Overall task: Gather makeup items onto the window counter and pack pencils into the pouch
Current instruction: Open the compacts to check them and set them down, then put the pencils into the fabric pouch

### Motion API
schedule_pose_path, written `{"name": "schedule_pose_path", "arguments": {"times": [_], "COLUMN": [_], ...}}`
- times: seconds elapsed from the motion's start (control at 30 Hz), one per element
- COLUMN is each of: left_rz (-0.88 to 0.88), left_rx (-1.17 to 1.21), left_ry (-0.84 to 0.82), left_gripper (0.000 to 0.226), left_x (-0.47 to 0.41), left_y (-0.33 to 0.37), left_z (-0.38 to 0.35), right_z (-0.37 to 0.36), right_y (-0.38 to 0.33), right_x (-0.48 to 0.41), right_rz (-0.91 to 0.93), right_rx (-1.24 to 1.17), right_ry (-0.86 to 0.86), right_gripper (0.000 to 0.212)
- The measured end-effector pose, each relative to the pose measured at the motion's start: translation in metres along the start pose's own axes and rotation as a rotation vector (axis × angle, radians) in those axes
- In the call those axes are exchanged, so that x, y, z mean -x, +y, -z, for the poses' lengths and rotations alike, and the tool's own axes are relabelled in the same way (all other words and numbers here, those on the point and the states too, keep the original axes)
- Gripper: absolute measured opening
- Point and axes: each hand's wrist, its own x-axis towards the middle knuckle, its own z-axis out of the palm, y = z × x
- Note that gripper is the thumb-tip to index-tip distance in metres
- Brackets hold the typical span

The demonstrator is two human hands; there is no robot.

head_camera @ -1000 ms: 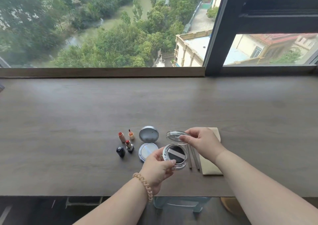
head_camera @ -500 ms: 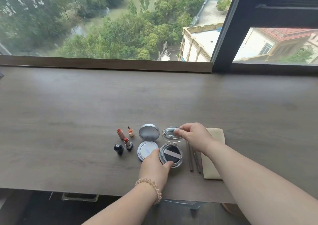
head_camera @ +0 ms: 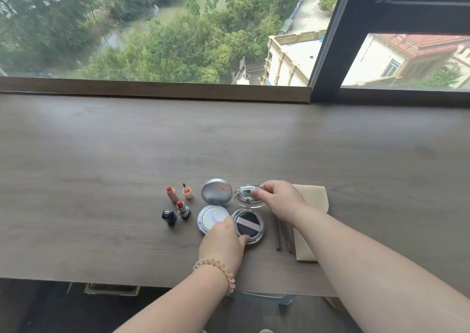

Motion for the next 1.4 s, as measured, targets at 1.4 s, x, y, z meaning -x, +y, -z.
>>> {"name": "schedule_pose_path", "arguments": {"times": [1.4], "left_rz": [-0.15], "left_rx": [0.072], "left_ry": [0.13], "left_gripper": [0.03], "left_x": [0.001], "left_y": [0.008], "left_z": [0.034], "right_z": [-0.022], "right_y": [0.027], "right_x": [0.063], "right_rz": [-0.355], "right_rx": [0.665], "right_ry": [0.232], "right_gripper": [0.048]}}
